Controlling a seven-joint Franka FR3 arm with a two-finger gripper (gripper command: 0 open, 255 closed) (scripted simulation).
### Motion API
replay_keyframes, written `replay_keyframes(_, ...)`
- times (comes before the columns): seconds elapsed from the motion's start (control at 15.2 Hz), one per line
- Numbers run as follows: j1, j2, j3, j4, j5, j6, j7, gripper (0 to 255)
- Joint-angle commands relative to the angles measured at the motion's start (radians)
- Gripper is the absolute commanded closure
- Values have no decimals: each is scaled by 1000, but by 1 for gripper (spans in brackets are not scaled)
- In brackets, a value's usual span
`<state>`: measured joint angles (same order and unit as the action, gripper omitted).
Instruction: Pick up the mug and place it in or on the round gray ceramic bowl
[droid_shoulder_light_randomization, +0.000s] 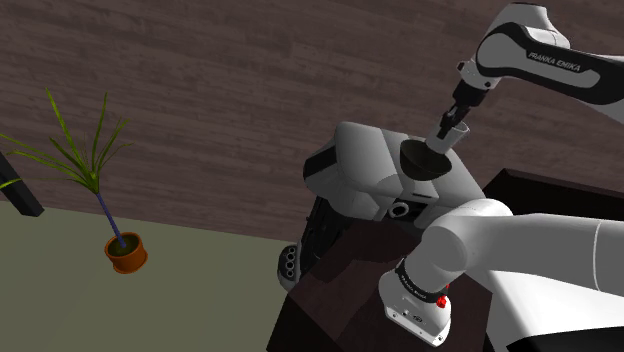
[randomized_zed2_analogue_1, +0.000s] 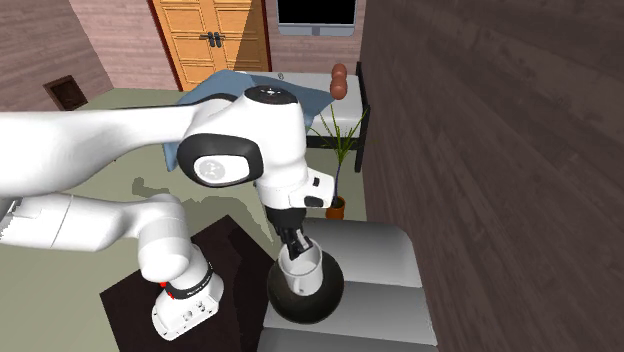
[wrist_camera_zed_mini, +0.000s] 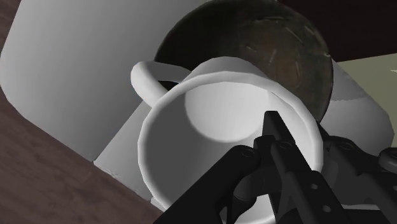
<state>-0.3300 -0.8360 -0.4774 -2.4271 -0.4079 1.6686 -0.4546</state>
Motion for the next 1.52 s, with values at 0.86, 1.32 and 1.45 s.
replay_keyframes(0.86, -8, -3, -27, -84, -24, 82, 11, 0)
replay_keyframes(1.32, 0, -1, -2, -20, -3, 19, 6, 0)
replay_keyframes(1.45, 6, 5, 17, 40, 15, -36, 2, 0)
